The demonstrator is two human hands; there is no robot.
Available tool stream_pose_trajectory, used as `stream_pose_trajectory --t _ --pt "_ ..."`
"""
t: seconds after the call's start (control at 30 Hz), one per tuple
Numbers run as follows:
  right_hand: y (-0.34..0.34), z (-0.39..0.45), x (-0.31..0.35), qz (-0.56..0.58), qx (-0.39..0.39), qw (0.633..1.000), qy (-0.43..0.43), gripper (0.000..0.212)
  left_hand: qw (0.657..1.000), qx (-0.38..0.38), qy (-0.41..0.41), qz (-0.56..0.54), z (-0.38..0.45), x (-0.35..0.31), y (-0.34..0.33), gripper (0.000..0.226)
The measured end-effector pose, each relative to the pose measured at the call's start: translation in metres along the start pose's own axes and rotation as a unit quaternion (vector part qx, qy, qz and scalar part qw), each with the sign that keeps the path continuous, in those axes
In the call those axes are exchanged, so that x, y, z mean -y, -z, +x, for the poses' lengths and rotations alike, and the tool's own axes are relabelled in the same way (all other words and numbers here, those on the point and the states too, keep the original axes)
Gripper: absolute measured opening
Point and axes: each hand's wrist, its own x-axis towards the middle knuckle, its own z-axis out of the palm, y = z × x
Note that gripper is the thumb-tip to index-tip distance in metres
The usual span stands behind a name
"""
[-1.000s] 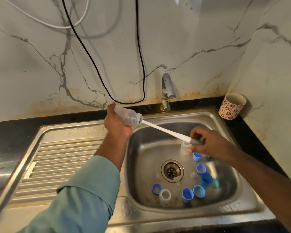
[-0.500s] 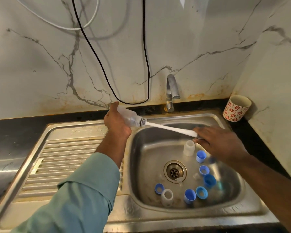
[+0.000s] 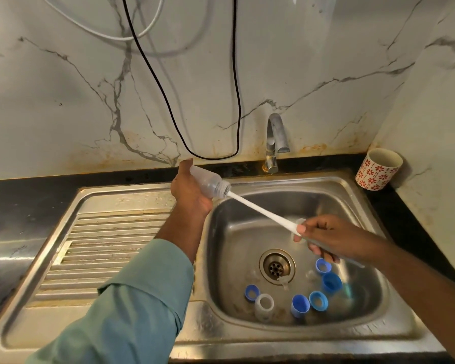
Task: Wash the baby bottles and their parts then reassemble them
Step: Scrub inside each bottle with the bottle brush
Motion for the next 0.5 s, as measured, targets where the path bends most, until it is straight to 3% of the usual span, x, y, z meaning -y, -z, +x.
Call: stream_pose_trajectory --t 0.07,0.13,0.17,0.23,0.27,0.33,0.37,0.4,0.43,0.47,0.5 --pt "-0.003 0.003 -0.003 -0.015 -0.03 0.999 -0.027 0.024 1.0 -0.006 -0.002 -0.003 0.001 -0.002 0.001 0.065" --pt "0.003 0.003 -0.001 -0.167 -0.173 0.971 0.004 0.028 1.0 -0.02 -0.001 -0.011 0.002 -0.002 0.003 0.061" --pt "0.003 0.002 0.0 -0.172 -0.203 0.964 0.011 0.028 1.0 -0.016 0.0 -0.016 0.001 -0.002 0.004 0.063" --pt "0.014 0.0 0.016 0.02 -0.076 0.995 -0.053 0.023 1.0 0.019 0.005 -0.023 -0.005 -0.003 0.004 0.073" --pt "0.014 0.001 0.017 0.152 0.02 0.984 -0.09 0.025 0.999 0.039 0.005 -0.02 -0.007 -0.004 0.003 0.081" --pt "0.01 0.002 0.011 0.171 0.062 0.98 -0.085 0.028 0.998 0.055 0.001 -0.015 -0.008 -0.006 0.006 0.087" --pt "0.007 0.002 0.006 0.06 0.025 0.996 -0.052 0.027 0.999 0.046 -0.003 -0.017 -0.008 -0.007 0.007 0.085" --pt "0.008 0.0 0.007 -0.072 -0.08 0.994 -0.034 0.025 0.999 0.034 0.0 -0.016 -0.007 -0.007 0.007 0.084" --pt "0.01 -0.001 0.011 -0.105 -0.112 0.987 -0.039 0.023 1.0 0.027 0.002 -0.014 -0.008 -0.008 0.007 0.083" --pt "0.014 -0.002 0.016 -0.088 -0.132 0.986 -0.06 0.021 1.0 0.025 0.007 -0.011 -0.008 -0.008 0.008 0.081" --pt "0.022 -0.005 0.023 0.012 -0.084 0.991 -0.106 0.02 1.0 0.014 0.005 -0.009 -0.013 -0.01 0.008 0.076"
